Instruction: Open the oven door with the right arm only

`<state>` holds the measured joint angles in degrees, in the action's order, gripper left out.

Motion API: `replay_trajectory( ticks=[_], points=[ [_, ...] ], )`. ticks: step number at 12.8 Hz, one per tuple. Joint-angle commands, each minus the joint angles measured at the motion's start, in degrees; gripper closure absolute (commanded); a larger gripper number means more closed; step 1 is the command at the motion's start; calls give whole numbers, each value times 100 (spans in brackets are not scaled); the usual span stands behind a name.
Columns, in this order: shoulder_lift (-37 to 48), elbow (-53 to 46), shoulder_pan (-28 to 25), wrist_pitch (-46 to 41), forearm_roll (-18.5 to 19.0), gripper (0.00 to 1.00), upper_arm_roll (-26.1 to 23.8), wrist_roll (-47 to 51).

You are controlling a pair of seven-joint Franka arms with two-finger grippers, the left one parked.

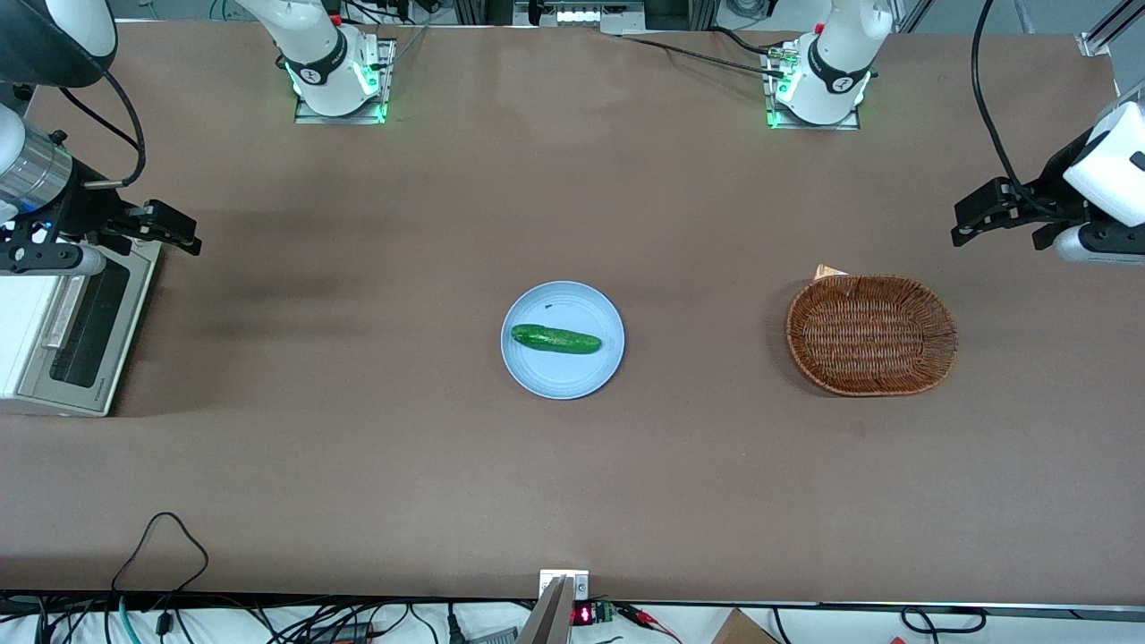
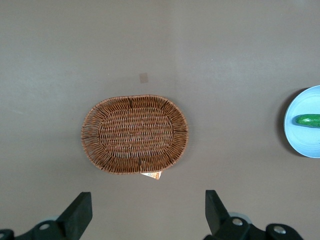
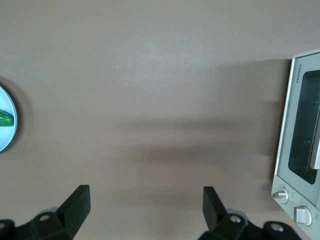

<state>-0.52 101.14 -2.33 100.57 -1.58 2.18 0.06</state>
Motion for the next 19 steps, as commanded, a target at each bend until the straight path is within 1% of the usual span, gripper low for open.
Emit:
replay_trajectory(
  ticks=[1, 3, 7, 11, 12, 13, 14, 15, 16, 19],
  points=[
    [-53, -148, 58, -125, 8, 0, -33, -41],
    [-53, -148, 58, -186, -18, 0, -33, -15],
    [-115, -209, 58, -248, 52, 0, -33, 12],
    [-150, -236, 101, -239, -1, 0, -33, 99],
    [-159, -236, 110, -239, -9, 9, -33, 134],
    [-159, -236, 128, -248, -27, 39, -33, 91],
    [-159, -244, 154, -265, -44, 72, -33, 65],
    [-159, -253, 172, -283, -71, 86, -33, 56],
    [-167, -262, 180, -283, -71, 92, -33, 56],
    [-167, -271, 181, -292, -62, 92, -33, 56]
  ],
)
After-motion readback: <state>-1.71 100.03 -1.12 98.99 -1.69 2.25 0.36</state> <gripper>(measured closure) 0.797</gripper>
